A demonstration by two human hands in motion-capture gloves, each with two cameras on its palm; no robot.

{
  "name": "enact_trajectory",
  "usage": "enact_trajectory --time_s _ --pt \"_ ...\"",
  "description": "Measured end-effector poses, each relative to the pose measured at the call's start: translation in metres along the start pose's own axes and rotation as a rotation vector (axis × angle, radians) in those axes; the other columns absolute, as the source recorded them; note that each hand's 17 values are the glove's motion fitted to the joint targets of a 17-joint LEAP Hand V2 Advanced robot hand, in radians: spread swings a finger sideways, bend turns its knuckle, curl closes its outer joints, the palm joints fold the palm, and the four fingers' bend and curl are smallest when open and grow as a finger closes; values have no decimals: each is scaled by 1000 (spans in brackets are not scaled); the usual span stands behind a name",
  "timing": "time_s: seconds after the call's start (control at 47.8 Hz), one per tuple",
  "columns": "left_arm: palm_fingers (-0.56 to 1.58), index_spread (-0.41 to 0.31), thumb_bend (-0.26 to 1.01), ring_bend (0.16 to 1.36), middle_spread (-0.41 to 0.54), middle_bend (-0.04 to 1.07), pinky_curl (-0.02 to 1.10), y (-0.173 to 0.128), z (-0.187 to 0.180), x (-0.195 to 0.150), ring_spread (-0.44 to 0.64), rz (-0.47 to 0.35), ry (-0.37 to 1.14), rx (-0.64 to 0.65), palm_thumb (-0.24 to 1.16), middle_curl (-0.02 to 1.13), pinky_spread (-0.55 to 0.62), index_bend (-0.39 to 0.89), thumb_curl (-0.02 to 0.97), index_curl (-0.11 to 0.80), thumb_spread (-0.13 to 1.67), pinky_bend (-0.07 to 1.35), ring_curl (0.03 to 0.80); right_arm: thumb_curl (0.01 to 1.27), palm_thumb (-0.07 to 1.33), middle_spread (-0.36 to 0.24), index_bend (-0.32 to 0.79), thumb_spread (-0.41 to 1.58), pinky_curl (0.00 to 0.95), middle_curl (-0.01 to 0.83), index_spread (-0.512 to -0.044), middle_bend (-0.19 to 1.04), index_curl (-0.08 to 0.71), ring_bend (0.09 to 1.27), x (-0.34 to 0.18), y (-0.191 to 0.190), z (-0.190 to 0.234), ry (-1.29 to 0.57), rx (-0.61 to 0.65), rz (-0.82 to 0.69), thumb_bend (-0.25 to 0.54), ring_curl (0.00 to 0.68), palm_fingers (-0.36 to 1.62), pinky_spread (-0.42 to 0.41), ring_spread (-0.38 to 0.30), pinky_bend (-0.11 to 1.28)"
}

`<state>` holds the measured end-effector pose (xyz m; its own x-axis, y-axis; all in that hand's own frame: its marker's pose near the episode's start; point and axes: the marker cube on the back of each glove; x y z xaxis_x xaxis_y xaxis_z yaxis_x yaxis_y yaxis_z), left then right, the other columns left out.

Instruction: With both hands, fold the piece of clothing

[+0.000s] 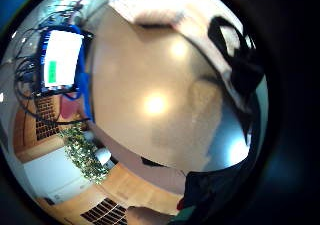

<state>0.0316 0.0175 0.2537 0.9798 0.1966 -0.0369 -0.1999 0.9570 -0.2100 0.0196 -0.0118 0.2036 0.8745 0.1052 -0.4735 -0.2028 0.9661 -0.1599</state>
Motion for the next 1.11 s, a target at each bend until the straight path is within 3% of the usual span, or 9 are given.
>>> enact_trajectory --time_s 0.021,0.063,0.209,0.356,0.481,0.649,0.879,1.005,1.109 --pt "880 -181 48 397 -146 307 303 1 -1 0 -80 3 -8 1 438 360 -185 139 343 355 1008 599 260 385 838 -174 157 1036 348 399 -308 192 298 468 0 -2 6 -1 -16 -4 64 369 1012 -216 -209 472" --pt "1162 -227 104 444 -196 357 313 7 -3 1 -188 14 -15 -17 551 399 -251 248 362 393 1043 553 298 399 907 -191 209 1046 365 414 -296 221 330 500 -5 -8 15 -44 -9 -70 96 392 1279 -272 -232 505" --pt "1288 -271 99 512 -276 430 351 36 -26 10 -302 85 -2 -94 615 459 -332 201 354 416 1103 527 363 393 945 -227 180 1023 372 457 -293 322 358 592 -23 -5 23 -162 -48 -331 68 432 1381 -336 -254 495" --pt "1235 -283 99 530 -295 451 370 56 -73 13 -329 167 86 -111 703 493 -336 206 410 447 1061 489 396 396 979 -238 157 1091 388 481 -288 354 376 617 -7 23 -23 -223 -126 -405 65 450 1332 -364 -253 552" --pt "1230 -289 79 536 -299 459 378 38 -116 -3 -336 161 166 -144 774 515 -331 227 486 478 903 452 417 459 956 -236 161 915 406 494 -278 347 387 618 11 21 -74 -271 -77 -384 -3 461 1263 -346 -249 590" --pt "1224 -293 35 543 -303 462 396 -46 -136 -31 -340 -8 137 -199 808 538 -329 224 558 504 784 433 438 533 974 -228 185 767 416 516 -272 353 419 604 14 -58 -96 -193 -93 -221 -18 473 1246 -323 -240 582" --pt "1173 -283 -20 509 -303 435 403 -92 -105 -34 -336 -292 51 -288 806 548 -313 185 598 512 802 370 442 588 962 -228 162 741 418 533 -274 343 437 596 -8 -94 -83 -231 -222 -124 -22 483 1221 -331 -243 586" --pt "1022 -251 -43 447 -289 358 424 -108 -86 -42 -319 -415 -107 -230 726 526 -310 81 561 470 932 422 428 594 955 -218 153 802 416 535 -269 326 437 581 -9 -117 -59 -243 -109 -57 -19 482 1202 -332 -238 581" --pt "787 -193 -58 499 -244 216 469 -106 -107 -47 -283 -448 -164 32 594 510 -290 -15 492 386 1031 545 453 585 950 -237 86 882 414 507 -271 242 398 577 18 -114 -67 -205 72 76 -17 478 1087 -328 -237 598"
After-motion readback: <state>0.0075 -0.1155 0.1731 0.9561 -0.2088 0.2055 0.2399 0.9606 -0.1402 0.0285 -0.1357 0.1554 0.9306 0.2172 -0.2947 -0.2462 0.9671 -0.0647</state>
